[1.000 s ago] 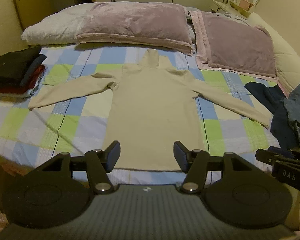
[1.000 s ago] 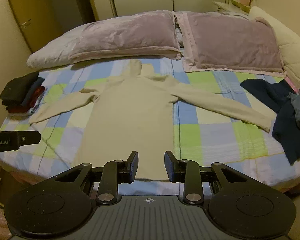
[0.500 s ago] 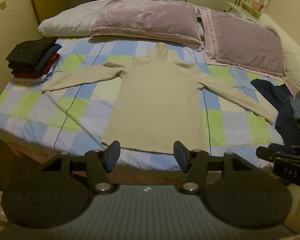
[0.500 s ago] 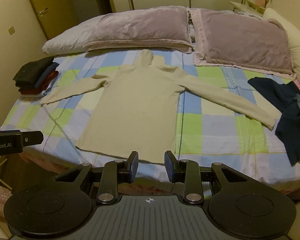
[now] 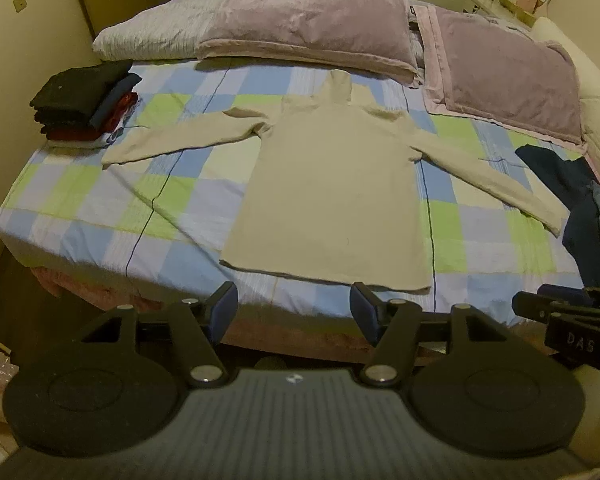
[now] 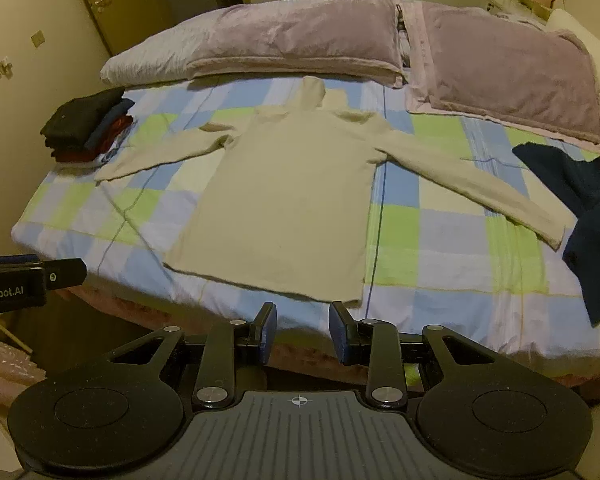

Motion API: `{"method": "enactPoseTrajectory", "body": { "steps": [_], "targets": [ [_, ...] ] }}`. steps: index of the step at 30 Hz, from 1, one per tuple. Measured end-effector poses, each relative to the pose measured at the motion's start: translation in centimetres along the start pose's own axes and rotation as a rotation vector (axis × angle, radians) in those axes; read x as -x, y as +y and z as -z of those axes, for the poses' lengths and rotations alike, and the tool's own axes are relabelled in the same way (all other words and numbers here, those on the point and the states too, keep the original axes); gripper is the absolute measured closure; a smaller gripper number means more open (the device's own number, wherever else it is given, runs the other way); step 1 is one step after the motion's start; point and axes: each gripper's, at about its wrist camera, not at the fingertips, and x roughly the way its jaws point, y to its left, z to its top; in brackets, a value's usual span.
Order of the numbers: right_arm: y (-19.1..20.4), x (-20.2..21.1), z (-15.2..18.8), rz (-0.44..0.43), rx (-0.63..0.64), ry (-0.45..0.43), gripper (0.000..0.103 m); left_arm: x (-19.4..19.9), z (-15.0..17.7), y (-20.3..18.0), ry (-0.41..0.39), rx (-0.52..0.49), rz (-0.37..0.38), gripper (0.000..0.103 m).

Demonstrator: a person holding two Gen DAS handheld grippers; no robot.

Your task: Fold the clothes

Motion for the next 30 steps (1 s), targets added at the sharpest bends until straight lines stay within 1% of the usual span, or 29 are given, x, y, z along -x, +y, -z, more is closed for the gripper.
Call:
{"method": "enactPoseTrajectory", "body": {
  "steps": [8,18,25,30],
  "targets": [
    [-0.7,0.4,0.5,0.008,-0.010,-0.001,0.070,0.2,0.6,-0.7,-0.002,-0.015,0.011,0.045],
    [-1.6,0.4,-0.2,0.019,-0.032,-0.022,0.070,-0.6,-0.6,-0.9,-0.015,-0.042,0.044,0.044],
    [-1.6,-1.6,-2.2,0.022,-0.043,0.000,0.070,-3.5,-2.4,1.0,0.003,-0.019,0.089,0.044],
    [-1.6,-4.6,-4.8,0.027,-0.090,0.023,0.070,-7.0,-4.9,3.9,0.005,0.051,0.125,0.044]
  ]
}}
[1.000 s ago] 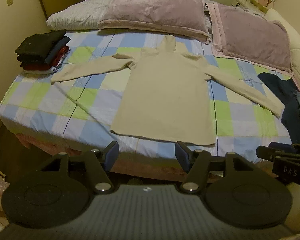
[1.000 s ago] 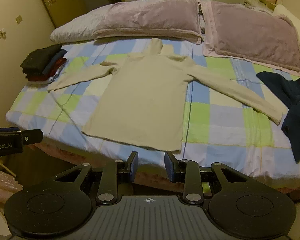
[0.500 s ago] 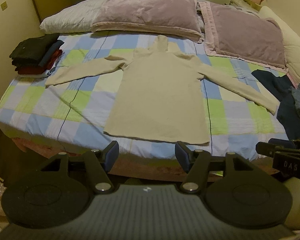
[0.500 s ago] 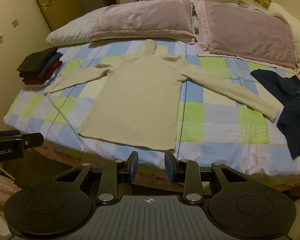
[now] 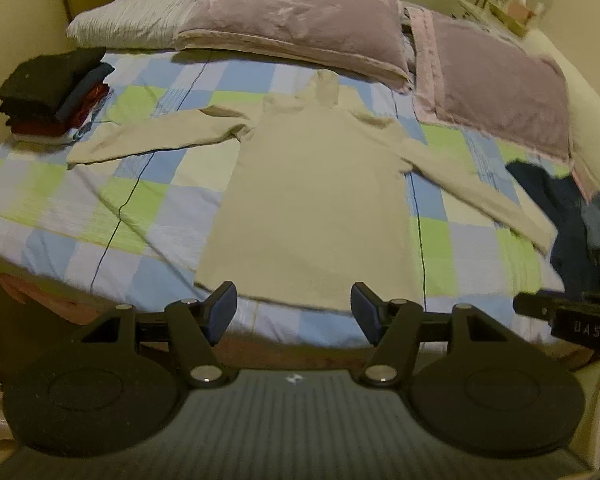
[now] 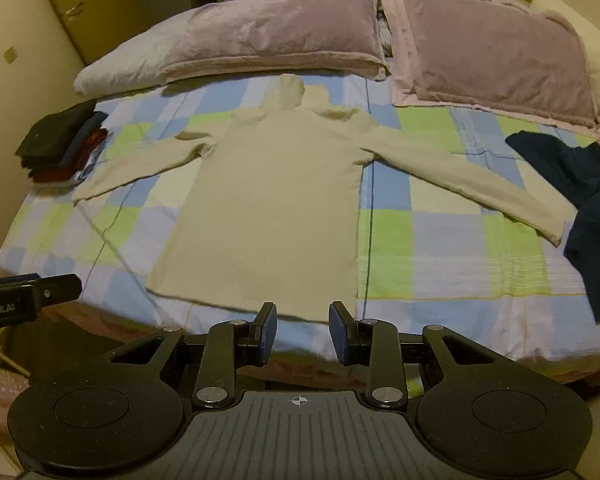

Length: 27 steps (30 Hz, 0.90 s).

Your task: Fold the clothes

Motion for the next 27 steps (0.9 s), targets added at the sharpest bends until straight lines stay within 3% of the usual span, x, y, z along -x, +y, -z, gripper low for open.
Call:
{"method": "enactPoseTrajectory", "body": {
  "steps": [6,11,16,23,27],
  "targets": [
    [-0.7,-4.6,-5.1,-0.019,-0.149,0.007,0.070,-4.5,-6.0,5.7,0.021,0.076,0.031,0.044],
    [0.1,-8.0,-9.9,0.045,-0.207,0.024,0.070,-8.8,-12.2,10.0,0.074,0.050,0.005,0.044],
    [1.0,-11.6,-12.5,0.100,-0.299,0.050,0.070,-13.7,-17.4,13.4,0.087,0.029,0.013,0.044],
    [0.7,-16.4,-13.3,0.191,-0.401,0.094,0.070,-21.1,-20.0,17.5,0.120,0.069,0.075,0.044],
    [0.1,-19.1,-12.6,0.214,-0.419,0.108,0.070,-25.5,-19.6,20.7,0.146,0.181,0.078,0.044]
  ]
}}
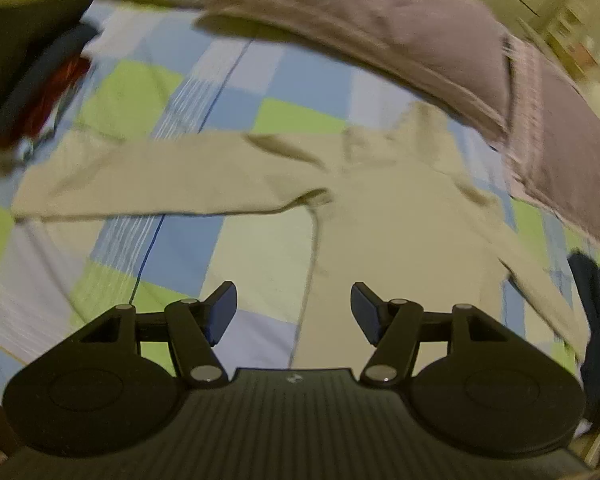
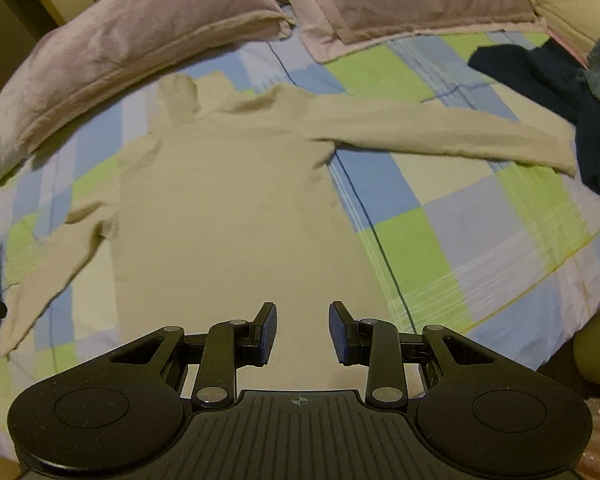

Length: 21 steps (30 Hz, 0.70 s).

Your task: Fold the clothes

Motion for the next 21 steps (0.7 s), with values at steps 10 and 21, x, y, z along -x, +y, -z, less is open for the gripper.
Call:
{"method": "enactPoseTrajectory", "body": {
  "steps": [10,21],
  "targets": [
    [0.0,-11.5,-0.8,-0.036,-0.012,-0.046,0.070,-8.5,1.4,11.8,-0.022,0.404,0.044,0.046],
    [0.7,-17.9,-1.2,-0.071,0.021,-0.069,0.070,-8.6,1.7,22.9,-0.378,0.704,-0.133,0.049]
  ]
}}
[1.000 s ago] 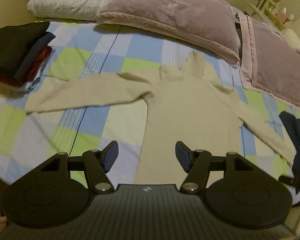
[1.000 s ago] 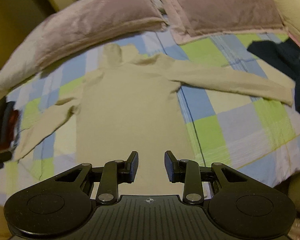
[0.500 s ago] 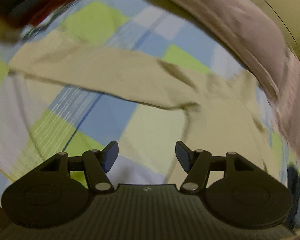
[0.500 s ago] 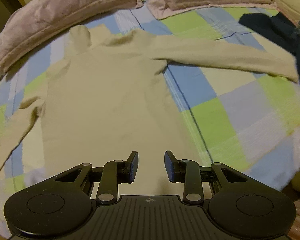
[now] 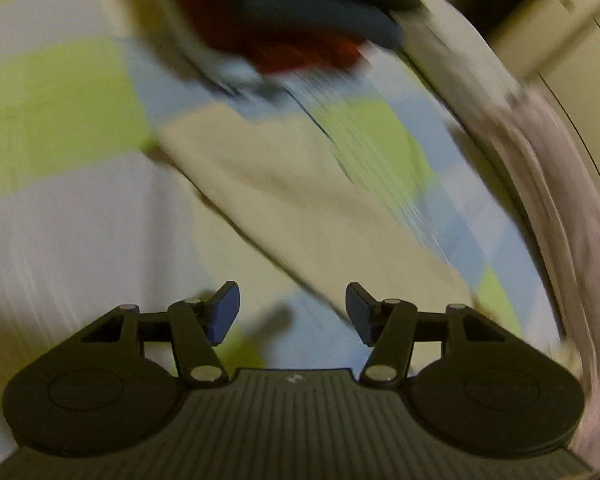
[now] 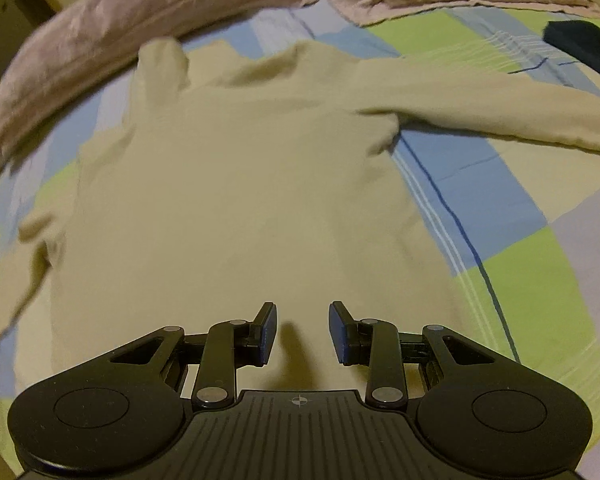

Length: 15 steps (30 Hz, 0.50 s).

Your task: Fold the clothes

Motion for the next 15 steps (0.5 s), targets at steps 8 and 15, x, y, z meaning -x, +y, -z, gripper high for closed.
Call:
{"method": "enactPoseTrajectory", "body": {
  "steps": [8,15],
  "targets": [
    [-0.2,-1.4,-0.9,0.020,0.047,0.050,0.070,-2.2,-1.9,3.9,-0.070,0.295,0.038,0.049],
    [-0.1,-1.9,-0.8,0.017,0.113,0.033,0.070,-3.0,-2.0,3.9,-0.130,0.331,0.050,0.054]
  ]
}}
